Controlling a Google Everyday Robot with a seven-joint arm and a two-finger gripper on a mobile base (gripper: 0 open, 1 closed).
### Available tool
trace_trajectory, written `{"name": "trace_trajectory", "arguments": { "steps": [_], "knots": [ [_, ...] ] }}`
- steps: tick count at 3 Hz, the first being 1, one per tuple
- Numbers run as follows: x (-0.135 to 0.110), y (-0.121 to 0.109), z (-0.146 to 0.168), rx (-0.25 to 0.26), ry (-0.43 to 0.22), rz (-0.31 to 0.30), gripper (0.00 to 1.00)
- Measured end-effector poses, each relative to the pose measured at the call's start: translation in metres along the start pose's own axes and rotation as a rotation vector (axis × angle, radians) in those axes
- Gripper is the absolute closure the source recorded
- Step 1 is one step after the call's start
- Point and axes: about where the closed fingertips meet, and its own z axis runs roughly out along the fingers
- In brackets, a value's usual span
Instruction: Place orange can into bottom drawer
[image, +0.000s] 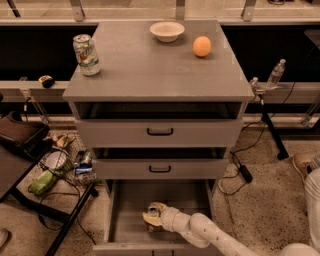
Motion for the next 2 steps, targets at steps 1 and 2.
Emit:
{"name": "trace_trajectory", "arguments": {
  "steps": [1, 2],
  "knots": [
    [0.024, -0.005, 0.027, -0.037, -0.005, 0.0, 1.0],
    [0.025, -0.019, 0.026, -0.018, -0.006, 0.002, 1.0]
  ]
}}
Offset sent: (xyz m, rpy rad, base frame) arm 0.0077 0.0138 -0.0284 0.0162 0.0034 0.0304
